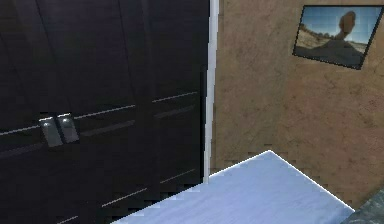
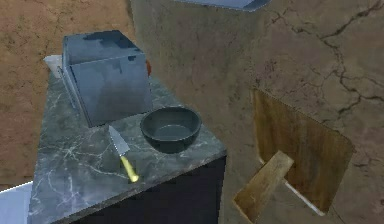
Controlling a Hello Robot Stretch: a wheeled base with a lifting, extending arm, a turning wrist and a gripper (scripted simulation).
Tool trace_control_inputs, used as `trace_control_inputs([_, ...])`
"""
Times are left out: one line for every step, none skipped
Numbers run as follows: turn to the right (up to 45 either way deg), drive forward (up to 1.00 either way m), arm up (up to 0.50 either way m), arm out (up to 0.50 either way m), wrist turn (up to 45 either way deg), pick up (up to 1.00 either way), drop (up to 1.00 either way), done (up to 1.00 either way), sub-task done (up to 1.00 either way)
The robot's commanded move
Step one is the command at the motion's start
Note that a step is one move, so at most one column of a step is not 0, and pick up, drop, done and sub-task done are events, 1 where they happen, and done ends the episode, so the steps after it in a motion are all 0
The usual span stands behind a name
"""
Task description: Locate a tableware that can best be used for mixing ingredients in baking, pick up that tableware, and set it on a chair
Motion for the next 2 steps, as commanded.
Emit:
trace_control_inputs([0.0,0.0,0.5,0.0,0.0,0.0,0.0,0.0,0.0])
trace_control_inputs([0.0,0.0,0.38,0.0,0.0,0.0,0.0,0.0,0.0])
